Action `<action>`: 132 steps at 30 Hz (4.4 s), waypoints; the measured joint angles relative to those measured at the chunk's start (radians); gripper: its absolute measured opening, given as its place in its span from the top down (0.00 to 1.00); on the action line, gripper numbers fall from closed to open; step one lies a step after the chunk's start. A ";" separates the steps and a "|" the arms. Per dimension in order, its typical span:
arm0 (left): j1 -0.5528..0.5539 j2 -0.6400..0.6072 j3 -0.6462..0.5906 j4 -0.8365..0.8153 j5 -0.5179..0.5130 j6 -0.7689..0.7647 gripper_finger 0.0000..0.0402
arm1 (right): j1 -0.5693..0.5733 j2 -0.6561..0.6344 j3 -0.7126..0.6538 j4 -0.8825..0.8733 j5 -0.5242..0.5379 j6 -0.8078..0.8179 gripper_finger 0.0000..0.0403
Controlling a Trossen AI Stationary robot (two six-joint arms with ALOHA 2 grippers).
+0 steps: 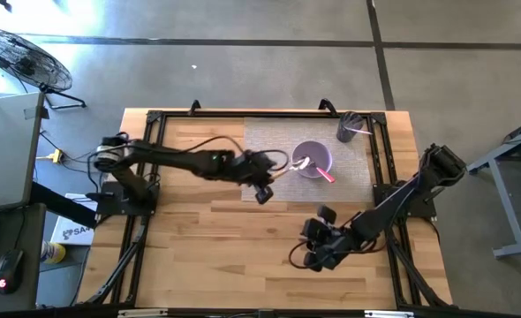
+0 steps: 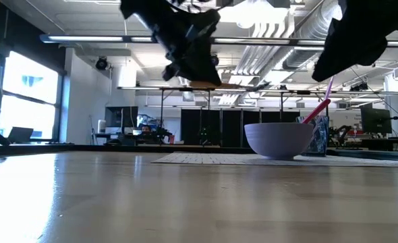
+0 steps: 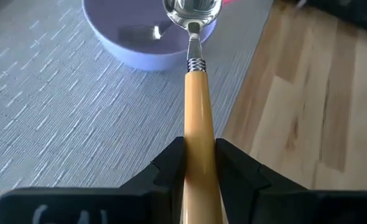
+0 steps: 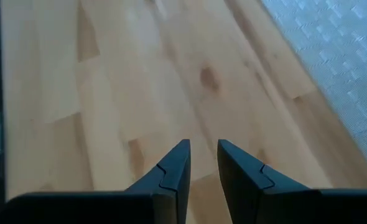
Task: Pick & Place Utensil
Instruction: Put the yellow spoon into the purple bowl, then return to Home Position
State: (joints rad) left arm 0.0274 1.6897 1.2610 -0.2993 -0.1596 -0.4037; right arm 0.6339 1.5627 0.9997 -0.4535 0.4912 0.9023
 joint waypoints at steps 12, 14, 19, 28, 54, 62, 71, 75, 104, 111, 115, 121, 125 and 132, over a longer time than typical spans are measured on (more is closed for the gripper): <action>0.120 0.288 0.446 -0.243 0.121 0.137 0.81 | 0.059 -0.001 0.000 -0.052 -0.175 0.129 0.82; 0.136 0.330 0.476 -0.238 0.145 0.138 0.81 | 0.072 -0.001 0.000 -0.050 -0.160 0.130 0.82; 0.170 0.410 0.519 -0.219 0.193 0.138 0.81 | 0.082 -0.001 0.000 -0.051 -0.112 0.128 0.82; 0.209 0.438 0.526 -0.195 0.197 0.137 0.81 | 0.080 -0.001 0.000 -0.051 -0.089 0.089 0.82; 0.209 0.492 0.545 -0.153 0.226 0.107 0.58 | 0.080 -0.001 0.000 -0.044 -0.052 0.058 0.82; 0.209 0.398 0.545 -0.216 0.257 0.122 0.56 | 0.080 0.000 0.000 -0.062 -0.046 0.058 0.82; 0.208 0.145 0.545 -0.507 0.191 0.242 0.61 | 0.080 0.000 0.000 -0.091 -0.040 0.010 0.82; 0.192 0.044 0.510 -0.605 0.111 0.243 0.70 | 0.070 0.000 0.000 -0.076 -0.020 -0.107 0.82; -0.041 -0.825 -0.766 0.244 0.251 0.084 0.98 | -0.286 0.000 0.000 0.486 -0.375 -0.768 0.99; -0.041 -0.859 -0.766 0.191 0.247 0.083 0.98 | -0.373 -0.178 -0.001 0.431 -0.479 -0.793 0.98; -0.041 -0.853 -0.766 0.187 0.247 0.084 0.98 | -0.380 -0.315 -0.001 0.373 -0.458 -0.773 0.98; -0.041 -0.853 -0.766 0.192 0.246 0.083 0.98 | -0.382 -0.466 0.000 0.368 -0.403 -0.842 0.99; -0.041 -0.853 -0.766 0.196 0.243 0.084 0.98 | -0.382 -0.543 0.000 0.367 -0.393 -0.883 0.99; -0.041 -0.854 -0.766 0.226 0.214 0.101 0.98 | -0.386 -0.645 0.000 0.365 -0.393 -0.880 1.00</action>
State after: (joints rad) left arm -0.0135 0.8356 0.4946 -0.0737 0.0545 -0.3027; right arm 0.2478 0.9180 0.9997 -0.0882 0.0984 0.0227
